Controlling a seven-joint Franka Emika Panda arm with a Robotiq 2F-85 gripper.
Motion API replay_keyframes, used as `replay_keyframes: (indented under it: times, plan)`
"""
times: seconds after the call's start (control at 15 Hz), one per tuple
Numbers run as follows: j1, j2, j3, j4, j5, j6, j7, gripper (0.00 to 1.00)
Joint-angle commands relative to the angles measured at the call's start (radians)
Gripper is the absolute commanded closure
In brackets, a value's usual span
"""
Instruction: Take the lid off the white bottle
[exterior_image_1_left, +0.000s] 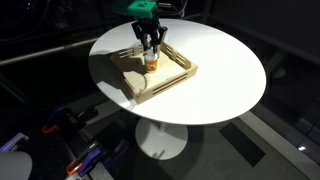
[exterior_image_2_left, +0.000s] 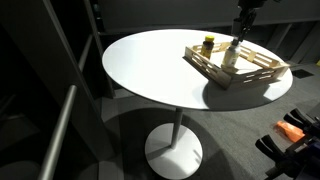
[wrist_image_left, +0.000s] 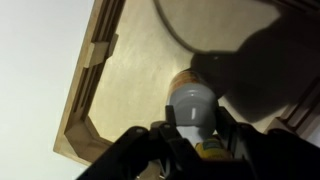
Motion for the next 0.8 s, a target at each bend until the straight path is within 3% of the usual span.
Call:
replay_keyframes:
  times: [0.0, 0.73]
  plan:
    - [-0.007, 0.0, 0.002, 0.028, 0.03, -0.027, -0.034, 0.71]
    - [-0.003, -0.032, 0.011, 0.03, 0.029, -0.058, -0.092, 0.73]
